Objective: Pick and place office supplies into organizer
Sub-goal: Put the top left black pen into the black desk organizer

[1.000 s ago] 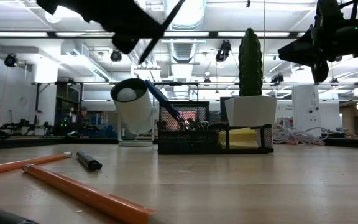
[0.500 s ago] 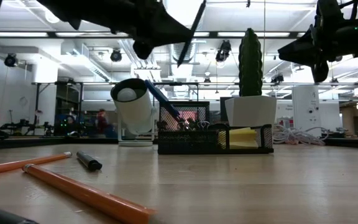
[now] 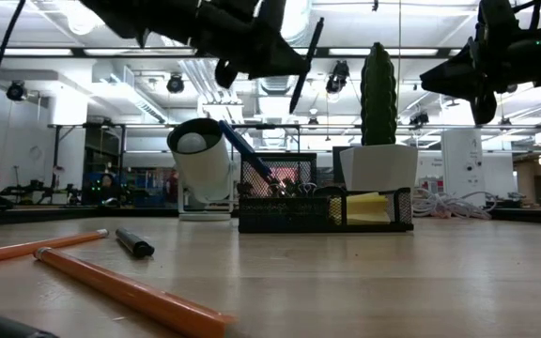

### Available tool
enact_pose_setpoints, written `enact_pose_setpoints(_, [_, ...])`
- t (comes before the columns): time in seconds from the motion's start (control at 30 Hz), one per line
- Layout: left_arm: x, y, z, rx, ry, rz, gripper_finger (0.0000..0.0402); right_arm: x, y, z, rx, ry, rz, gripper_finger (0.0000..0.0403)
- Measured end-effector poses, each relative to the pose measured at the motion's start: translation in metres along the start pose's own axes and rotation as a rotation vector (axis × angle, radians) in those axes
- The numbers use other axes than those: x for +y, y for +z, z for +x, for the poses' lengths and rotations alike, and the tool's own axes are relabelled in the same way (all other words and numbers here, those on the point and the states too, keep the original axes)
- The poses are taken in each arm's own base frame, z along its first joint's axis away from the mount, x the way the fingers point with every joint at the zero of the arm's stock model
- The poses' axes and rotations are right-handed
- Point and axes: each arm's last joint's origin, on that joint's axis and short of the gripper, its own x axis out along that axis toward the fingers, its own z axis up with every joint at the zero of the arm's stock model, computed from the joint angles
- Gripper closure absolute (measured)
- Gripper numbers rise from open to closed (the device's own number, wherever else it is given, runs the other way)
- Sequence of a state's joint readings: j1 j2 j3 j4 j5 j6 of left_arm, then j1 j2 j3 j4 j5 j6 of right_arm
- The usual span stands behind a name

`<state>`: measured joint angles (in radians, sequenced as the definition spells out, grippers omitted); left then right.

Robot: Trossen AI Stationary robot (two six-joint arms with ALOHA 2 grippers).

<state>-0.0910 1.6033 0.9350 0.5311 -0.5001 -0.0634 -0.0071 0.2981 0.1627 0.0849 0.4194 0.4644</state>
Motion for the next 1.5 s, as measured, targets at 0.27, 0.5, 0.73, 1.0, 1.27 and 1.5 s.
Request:
enact_pose_setpoints(0.27, [-0.008, 0.004, 0.021, 0.094, 0.114, 0.08, 0.0394, 0.0, 0.0, 0.0, 0.002, -0.001, -0.001, 0.0349])
enact_pose_setpoints(0.5, [-0.013, 0.0, 0.034, 0.087, 0.209, -0.004, 0.0394, 0.0, -0.001, 0.001, 0.007, -0.003, -0.003, 0.0349])
enact_pose_setpoints(0.73, [-0.012, -0.013, 0.038, 0.095, 0.292, -0.058, 0.0394, 0.0, -0.001, 0.001, 0.009, -0.004, -0.004, 0.0349])
enact_pose_setpoints(1.0, [-0.012, -0.024, 0.039, 0.117, 0.316, -0.035, 0.0394, 0.0, -0.002, 0.001, 0.013, -0.006, -0.007, 0.0349])
enact_pose_setpoints(1.27, [-0.013, -0.034, 0.04, 0.138, 0.319, -0.024, 0.0394, 0.0, -0.002, 0.002, 0.017, -0.008, -0.009, 0.0349])
enact_pose_setpoints(1.5, [-0.012, -0.039, 0.04, 0.157, 0.319, -0.007, 0.0394, 0.0, -0.002, 0.002, 0.018, -0.009, -0.009, 0.0349])
